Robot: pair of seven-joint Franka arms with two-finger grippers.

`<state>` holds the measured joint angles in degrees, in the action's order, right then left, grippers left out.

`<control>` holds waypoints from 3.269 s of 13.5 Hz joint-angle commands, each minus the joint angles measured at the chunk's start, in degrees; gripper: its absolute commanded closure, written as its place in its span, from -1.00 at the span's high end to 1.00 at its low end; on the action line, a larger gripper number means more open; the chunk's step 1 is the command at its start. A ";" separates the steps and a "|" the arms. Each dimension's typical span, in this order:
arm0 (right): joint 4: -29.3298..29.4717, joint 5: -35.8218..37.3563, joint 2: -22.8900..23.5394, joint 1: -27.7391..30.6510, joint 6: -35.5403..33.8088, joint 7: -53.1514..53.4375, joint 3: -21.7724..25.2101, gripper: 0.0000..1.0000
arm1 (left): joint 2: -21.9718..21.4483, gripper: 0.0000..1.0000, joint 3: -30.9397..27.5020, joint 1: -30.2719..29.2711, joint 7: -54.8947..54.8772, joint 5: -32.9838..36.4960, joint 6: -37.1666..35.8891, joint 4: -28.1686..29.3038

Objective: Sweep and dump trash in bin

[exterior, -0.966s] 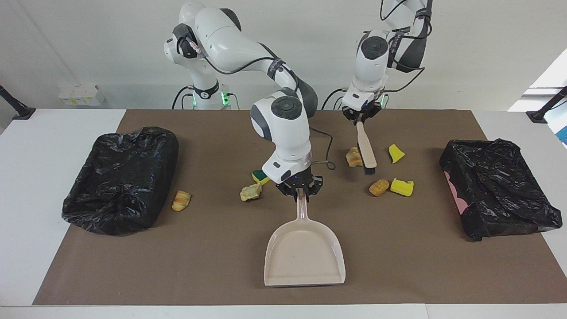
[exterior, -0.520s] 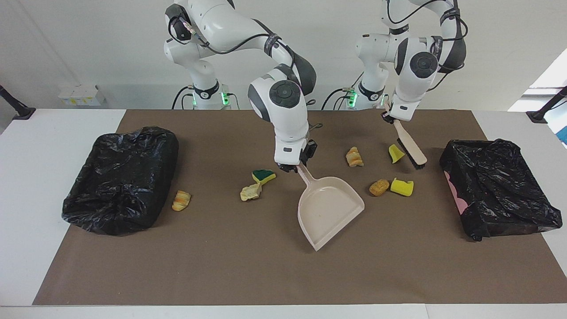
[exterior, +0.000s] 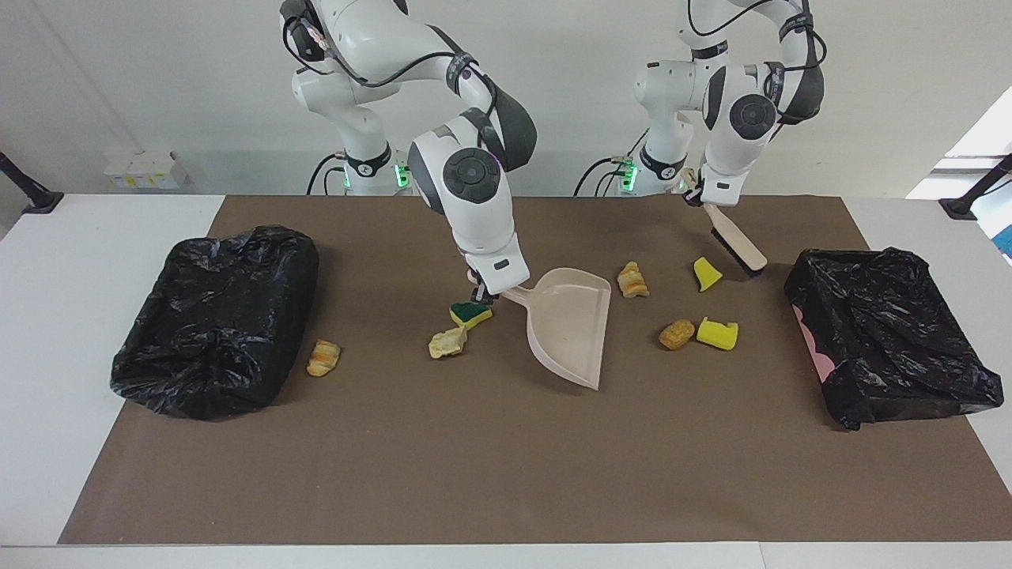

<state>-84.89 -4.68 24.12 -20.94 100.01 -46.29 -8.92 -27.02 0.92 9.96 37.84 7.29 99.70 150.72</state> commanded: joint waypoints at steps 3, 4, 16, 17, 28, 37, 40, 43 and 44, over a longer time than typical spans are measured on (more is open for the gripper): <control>-17.73 3.44 -9.43 0.02 11.13 -9.08 -0.66 -1.00 | 0.83 -1.00 -0.13 8.31 5.75 -4.12 3.46 1.24; -21.07 3.71 -10.83 0.02 14.30 -9.95 -0.66 -1.00 | 1.26 -1.00 -0.13 9.45 5.76 -5.43 5.13 1.16; -26.11 3.63 -11.73 -0.16 20.66 -7.16 -0.75 -1.00 | 7.14 -1.00 -0.13 19.74 3.92 -16.51 19.27 -0.16; -26.11 3.63 -11.73 -0.07 20.75 -7.15 -0.75 -1.00 | 8.64 -1.00 -0.04 19.83 2.26 -17.83 20.34 -1.55; -28.05 2.57 -11.73 0.28 20.66 -4.78 -0.84 -1.00 | 17.44 -1.00 0.05 28.18 -10.32 -25.84 25.19 -14.40; -27.52 2.75 -11.64 -0.25 20.57 -3.46 -0.75 -1.00 | 17.52 -1.00 -0.83 11.15 -17.07 -7.85 13.06 -23.01; -27.35 2.75 -11.73 -0.51 20.75 -1.71 -0.84 -1.00 | 19.80 -1.00 -0.83 0.45 -30.83 -3.25 12.71 -25.46; -27.35 2.92 -11.73 -1.56 20.66 -0.30 -0.75 -1.00 | 21.30 -1.00 -0.83 -7.92 -41.51 -0.20 13.41 -25.48; -27.35 3.01 -11.73 -1.56 20.66 -0.03 -0.75 -1.00 | 22.35 -1.00 -0.83 -9.16 -42.23 1.83 13.85 -25.48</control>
<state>-111.57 -1.71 13.12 -22.65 119.44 -48.21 -9.24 -6.86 -0.83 2.76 -2.68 5.97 113.94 126.82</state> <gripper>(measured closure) 0.670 0.744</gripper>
